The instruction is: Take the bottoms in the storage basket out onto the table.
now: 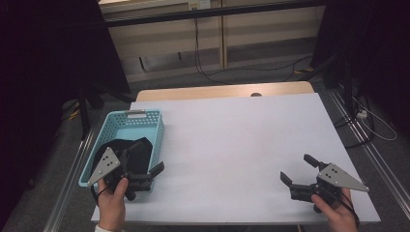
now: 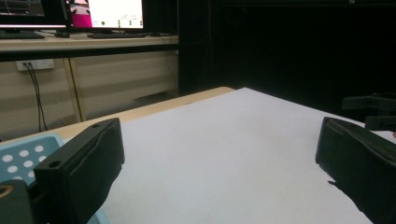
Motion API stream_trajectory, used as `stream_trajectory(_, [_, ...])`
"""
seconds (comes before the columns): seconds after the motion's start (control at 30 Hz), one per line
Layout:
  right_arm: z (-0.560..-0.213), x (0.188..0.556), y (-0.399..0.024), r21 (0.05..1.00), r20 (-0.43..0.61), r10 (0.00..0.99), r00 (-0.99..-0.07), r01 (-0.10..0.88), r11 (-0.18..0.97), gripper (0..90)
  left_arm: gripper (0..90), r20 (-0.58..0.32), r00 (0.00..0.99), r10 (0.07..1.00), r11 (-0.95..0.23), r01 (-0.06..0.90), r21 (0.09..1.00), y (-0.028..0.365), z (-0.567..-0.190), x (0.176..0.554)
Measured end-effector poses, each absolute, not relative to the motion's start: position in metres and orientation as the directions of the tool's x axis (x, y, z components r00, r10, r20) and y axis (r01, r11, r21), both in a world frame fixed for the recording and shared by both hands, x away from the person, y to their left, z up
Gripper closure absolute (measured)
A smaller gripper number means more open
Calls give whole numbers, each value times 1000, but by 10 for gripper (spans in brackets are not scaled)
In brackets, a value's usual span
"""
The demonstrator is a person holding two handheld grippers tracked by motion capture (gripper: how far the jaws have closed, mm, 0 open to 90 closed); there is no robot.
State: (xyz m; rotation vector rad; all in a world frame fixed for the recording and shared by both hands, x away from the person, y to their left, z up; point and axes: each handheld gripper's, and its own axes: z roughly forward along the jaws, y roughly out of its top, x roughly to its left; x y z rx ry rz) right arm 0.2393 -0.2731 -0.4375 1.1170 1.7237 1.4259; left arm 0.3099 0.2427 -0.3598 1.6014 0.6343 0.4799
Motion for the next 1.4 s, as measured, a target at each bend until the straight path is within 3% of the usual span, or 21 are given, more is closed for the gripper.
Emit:
stream_trajectory(0.63, [-437, 238, -274, 976, 49, 891, -452, 213, 55, 15, 11, -53, 789, 612, -92, 138, 986, 241, -327, 333])
stream_trajectory(1.4, [-437, 236, -273, 977, 48, 881, -471, 205, 56, 12, 12, -62, 770, 635, -133, 188, 973, 254, -322, 370])
